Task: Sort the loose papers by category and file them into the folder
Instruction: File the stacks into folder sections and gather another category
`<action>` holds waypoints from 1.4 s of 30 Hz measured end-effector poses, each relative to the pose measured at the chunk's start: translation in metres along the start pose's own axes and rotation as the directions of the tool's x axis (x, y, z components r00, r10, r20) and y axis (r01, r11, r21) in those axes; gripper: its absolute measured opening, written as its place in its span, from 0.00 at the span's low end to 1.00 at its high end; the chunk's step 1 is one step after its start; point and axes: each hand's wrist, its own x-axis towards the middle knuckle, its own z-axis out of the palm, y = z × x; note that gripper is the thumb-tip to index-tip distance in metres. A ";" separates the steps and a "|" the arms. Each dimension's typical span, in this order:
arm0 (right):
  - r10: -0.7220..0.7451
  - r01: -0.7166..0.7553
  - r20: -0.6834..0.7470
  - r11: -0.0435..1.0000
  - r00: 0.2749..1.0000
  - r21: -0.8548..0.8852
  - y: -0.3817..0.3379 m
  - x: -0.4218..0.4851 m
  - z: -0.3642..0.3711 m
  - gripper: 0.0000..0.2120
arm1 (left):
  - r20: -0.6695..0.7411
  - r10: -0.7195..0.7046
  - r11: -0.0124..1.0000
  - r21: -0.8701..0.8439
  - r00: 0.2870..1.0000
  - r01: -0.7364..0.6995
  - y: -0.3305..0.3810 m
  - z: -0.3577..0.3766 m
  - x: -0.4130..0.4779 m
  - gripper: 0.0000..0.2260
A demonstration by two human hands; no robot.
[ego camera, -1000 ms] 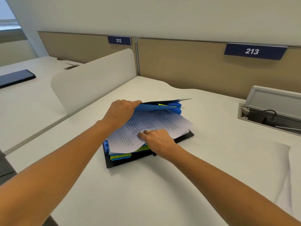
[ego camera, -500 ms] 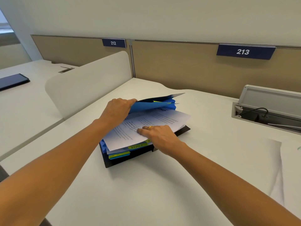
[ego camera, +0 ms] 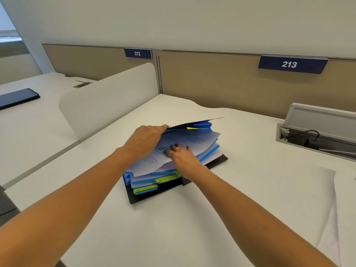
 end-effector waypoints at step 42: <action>-0.205 0.191 -0.294 0.979 0.934 -0.075 -0.061 -0.024 0.027 0.28 | 0.082 0.045 0.972 -0.236 0.996 -0.025 0.025 0.010 -0.013 0.17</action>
